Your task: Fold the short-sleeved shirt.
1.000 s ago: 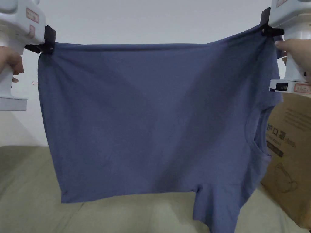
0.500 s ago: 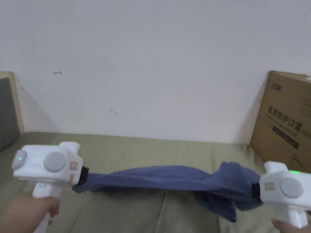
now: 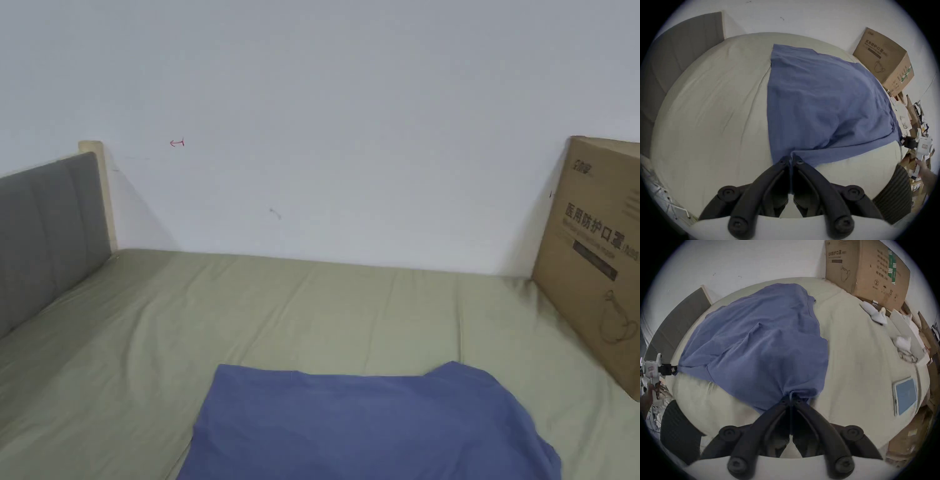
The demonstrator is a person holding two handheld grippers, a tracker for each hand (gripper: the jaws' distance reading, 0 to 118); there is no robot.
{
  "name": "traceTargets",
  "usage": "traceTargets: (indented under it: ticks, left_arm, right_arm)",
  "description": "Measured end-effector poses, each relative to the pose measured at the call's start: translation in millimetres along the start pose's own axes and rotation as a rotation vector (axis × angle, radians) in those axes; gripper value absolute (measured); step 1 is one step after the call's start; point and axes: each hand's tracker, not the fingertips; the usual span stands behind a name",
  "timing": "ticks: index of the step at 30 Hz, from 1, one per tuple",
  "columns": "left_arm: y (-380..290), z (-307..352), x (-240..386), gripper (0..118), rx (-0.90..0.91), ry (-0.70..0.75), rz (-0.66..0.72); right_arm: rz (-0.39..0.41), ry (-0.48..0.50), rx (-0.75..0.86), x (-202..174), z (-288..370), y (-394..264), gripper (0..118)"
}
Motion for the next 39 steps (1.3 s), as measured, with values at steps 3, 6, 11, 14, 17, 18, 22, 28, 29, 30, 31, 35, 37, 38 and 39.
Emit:
traceTargets:
  ticks: [3,6,11,14,17,18,22,28,29,30,31,35,37,38,39]
  left_arm:
    - [-14,15,3,2,0.003,0.0,-0.046]
    - [-19,24,2,2,-0.035,0.004,-0.124]
    - [-15,41,-8,2,-0.072,-0.015,-0.131]
    - [-14,45,-7,2,-0.091,-0.005,-0.172]
    - [-15,43,-8,48,-0.118,-0.031,-0.151]
    - [-15,43,-9,84,-0.121,-0.028,-0.143]
    - [-18,56,-15,99,-0.093,-0.052,-0.104]
    - [8,104,5,100,0.055,-0.151,-0.02]
    - [16,114,15,100,0.1,-0.15,-0.008]
    - [22,124,26,100,0.163,-0.143,0.004]
    - [28,133,35,100,0.246,-0.122,0.005]
    - [35,172,89,85,0.677,-0.036,-0.067]
    - [33,187,109,63,0.861,-0.034,-0.082]
    - [33,192,118,43,0.93,-0.037,-0.072]
    - [34,196,126,22,0.946,-0.031,-0.067]
  right_arm:
    - [0.028,0.01,-0.043,1,11,-9,0]
    - [0.081,0.019,-0.121,3,19,-8,0]
    - [0.076,0.04,-0.214,6,26,2,0]
    - [0.058,0.043,-0.248,7,28,4,0]
    - [-0.011,0.032,-0.271,3,27,6,48]
    - [-0.037,0.03,-0.285,2,28,6,87]
    - [-0.074,-0.031,-0.3,-4,36,3,117]
    - [-0.067,-0.003,-0.078,-40,87,38,117]
    - [-0.033,-0.001,0.027,-53,100,47,117]
    - [-0.004,0.006,0.149,-65,113,56,117]
    - [0.014,0.013,0.272,-77,125,62,117]
    - [0.044,0.062,0.79,-123,174,74,114]
    - [0.001,0.022,0.917,-141,185,79,104]
    - [-0.01,0.027,0.937,-147,187,82,78]
    - [-0.018,0.042,0.949,-151,189,86,36]
